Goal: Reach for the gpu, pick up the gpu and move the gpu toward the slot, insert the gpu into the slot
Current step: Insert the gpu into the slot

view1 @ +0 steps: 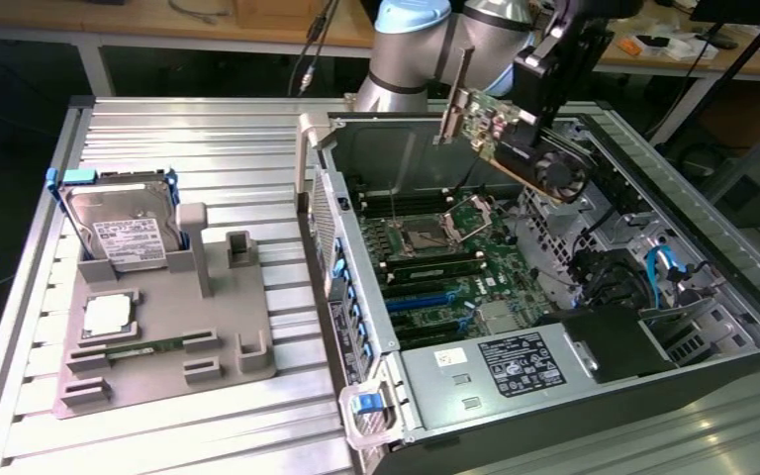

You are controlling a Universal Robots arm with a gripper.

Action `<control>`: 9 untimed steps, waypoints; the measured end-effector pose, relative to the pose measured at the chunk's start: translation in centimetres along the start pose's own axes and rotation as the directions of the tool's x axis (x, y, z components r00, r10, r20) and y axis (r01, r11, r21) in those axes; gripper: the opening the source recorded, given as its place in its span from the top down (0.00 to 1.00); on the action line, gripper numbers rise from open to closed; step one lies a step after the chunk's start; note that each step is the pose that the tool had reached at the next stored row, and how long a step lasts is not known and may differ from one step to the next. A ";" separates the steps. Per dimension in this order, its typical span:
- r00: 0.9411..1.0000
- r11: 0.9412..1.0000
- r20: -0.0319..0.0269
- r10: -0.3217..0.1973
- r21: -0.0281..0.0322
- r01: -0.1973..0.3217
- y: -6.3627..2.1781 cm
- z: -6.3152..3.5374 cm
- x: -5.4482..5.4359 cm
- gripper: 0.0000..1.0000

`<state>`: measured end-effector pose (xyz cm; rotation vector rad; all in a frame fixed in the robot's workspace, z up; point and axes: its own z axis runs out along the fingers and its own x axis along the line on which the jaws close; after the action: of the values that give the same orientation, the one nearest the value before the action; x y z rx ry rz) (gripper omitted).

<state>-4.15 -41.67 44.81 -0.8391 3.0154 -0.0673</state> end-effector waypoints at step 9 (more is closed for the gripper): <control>0.996 0.997 -0.064 -0.062 -0.041 0.059 -0.71 0.79 -1.2 0.73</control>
<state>-2.72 -41.67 44.05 -0.9499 3.0614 -0.0379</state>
